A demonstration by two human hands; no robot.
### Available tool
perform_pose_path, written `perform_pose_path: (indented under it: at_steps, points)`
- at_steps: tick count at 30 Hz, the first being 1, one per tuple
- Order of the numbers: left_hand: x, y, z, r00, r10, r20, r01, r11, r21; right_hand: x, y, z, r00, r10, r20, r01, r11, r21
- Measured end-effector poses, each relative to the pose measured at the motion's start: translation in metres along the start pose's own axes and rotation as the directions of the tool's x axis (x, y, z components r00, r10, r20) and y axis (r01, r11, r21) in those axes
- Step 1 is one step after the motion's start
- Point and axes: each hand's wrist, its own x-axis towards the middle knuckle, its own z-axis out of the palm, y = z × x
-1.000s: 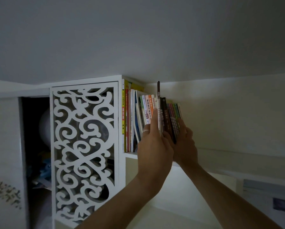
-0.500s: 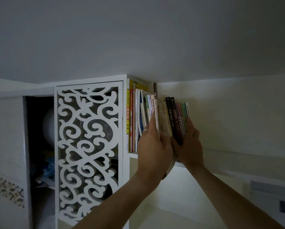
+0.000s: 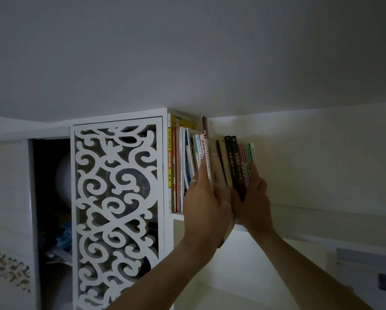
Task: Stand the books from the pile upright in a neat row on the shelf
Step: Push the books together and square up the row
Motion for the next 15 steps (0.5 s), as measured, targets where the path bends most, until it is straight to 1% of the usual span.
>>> perform_pose_path:
  at_steps: [6,12,15]
  points:
    - [0.005,-0.003,0.012,1.000,0.021,-0.001,-0.020,0.998,0.056,0.000,0.000,0.002,0.998,0.018,-0.059,-0.019,1.000,-0.009]
    - [0.024,-0.025,0.042,0.999,-0.021,0.024,0.019,0.997,0.076,0.001,0.000,0.003,0.997,0.059,-0.042,-0.060,0.998,-0.026]
    - [0.033,-0.037,0.055,0.999,-0.030,0.023,0.027,0.992,0.127,0.000,-0.001,0.004,0.996,0.064,-0.054,-0.066,0.997,-0.049]
